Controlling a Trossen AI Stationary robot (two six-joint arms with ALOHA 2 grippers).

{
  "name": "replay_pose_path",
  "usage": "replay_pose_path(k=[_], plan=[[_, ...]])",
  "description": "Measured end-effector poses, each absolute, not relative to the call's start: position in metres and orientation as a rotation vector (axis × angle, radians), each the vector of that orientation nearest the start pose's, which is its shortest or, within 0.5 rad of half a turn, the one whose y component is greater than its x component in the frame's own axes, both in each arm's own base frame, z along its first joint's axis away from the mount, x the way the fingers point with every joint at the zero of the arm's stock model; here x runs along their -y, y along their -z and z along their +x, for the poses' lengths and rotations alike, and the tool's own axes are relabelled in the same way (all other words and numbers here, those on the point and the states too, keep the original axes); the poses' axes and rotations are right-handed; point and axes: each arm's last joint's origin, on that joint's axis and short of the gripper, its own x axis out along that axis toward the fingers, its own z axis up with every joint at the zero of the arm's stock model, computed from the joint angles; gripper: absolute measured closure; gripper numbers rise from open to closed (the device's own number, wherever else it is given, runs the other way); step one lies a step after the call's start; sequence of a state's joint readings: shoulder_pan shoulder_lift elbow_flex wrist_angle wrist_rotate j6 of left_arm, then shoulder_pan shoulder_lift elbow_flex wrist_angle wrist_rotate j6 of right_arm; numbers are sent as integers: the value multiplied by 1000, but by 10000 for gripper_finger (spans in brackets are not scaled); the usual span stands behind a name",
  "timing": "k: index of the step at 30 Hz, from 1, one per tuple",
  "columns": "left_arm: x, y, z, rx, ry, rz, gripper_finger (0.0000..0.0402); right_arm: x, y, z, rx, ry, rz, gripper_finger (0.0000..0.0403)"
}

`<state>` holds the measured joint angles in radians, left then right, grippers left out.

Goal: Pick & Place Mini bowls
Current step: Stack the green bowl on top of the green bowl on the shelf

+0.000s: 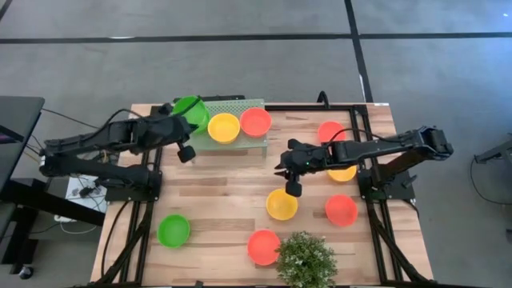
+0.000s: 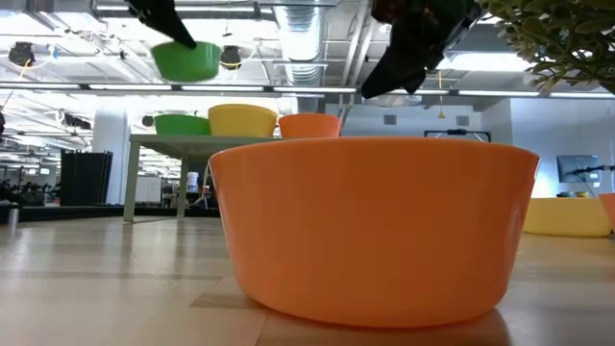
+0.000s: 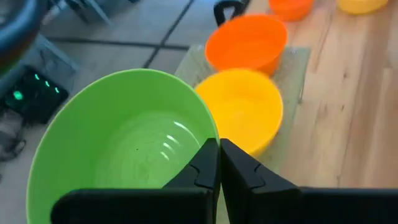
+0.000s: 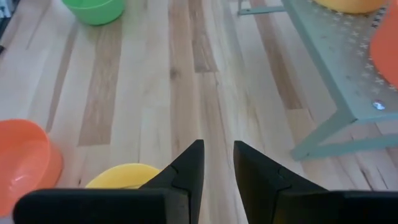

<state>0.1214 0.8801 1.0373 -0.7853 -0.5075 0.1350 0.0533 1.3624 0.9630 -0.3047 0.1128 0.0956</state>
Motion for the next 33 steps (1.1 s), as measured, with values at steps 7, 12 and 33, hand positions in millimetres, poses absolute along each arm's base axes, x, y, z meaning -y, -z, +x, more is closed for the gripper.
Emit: replay_pose_path(k=[7, 12, 33], plan=[[-63, -334, 162, -775, -591, 191, 394, -5, -259, 288, -698, 113, 42, 321], [-81, -327, 164, -810, -574, 105, 393, -3, -259, 288, -697, 119, 44, 321], [-104, -308, 177, -894, -609, -6, 381, -4, -259, 288, -698, 115, 44, 321]])
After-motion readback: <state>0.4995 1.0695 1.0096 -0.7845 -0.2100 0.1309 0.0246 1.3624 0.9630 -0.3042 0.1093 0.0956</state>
